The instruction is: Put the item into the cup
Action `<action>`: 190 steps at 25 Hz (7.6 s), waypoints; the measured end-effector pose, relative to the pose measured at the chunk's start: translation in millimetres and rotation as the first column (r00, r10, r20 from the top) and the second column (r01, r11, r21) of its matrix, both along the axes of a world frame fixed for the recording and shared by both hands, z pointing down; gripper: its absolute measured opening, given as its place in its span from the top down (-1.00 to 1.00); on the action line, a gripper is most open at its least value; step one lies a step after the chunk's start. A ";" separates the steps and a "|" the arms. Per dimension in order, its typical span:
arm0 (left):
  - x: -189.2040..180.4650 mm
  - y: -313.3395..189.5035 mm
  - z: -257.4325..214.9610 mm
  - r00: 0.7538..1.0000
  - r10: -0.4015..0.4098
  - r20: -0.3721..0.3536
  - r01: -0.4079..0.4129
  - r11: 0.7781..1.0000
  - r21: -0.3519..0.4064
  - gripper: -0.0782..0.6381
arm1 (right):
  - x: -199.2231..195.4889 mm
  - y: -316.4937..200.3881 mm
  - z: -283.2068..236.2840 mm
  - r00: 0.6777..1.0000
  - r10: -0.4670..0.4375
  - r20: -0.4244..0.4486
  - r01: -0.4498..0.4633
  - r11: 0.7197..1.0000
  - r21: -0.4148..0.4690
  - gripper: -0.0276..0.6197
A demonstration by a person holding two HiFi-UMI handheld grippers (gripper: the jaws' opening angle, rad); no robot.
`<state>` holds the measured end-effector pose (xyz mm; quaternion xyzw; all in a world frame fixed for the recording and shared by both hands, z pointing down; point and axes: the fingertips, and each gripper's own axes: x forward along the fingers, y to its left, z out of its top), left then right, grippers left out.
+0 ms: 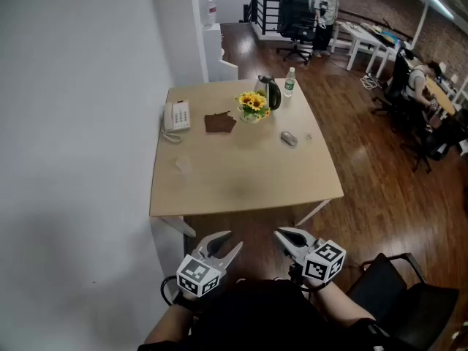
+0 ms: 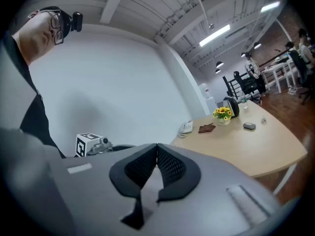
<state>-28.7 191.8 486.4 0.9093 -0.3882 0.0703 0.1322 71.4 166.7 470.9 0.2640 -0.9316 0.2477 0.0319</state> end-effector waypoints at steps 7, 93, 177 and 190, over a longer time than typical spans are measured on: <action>-18.9 -21.6 5.8 1.000 -0.001 -0.007 0.001 1.000 -0.005 0.42 | -2.4 -38.0 -3.0 0.999 0.033 -0.041 -0.032 0.999 0.035 0.89; -15.2 -405.1 66.7 0.950 -0.275 0.146 0.296 0.945 -0.143 0.35 | 38.7 -588.9 154.5 0.813 -0.026 -0.582 0.091 0.992 0.082 0.89; -136.9 -240.7 53.6 0.964 -0.265 0.024 0.266 0.962 -0.065 0.35 | -116.4 -271.0 34.9 0.974 -0.127 -0.188 0.139 0.989 0.055 0.60; 56.3 -83.0 -3.0 0.985 -0.159 0.060 0.159 0.987 0.017 0.35 | 28.1 -92.9 -16.4 0.988 -0.139 -0.064 0.146 0.980 0.132 0.60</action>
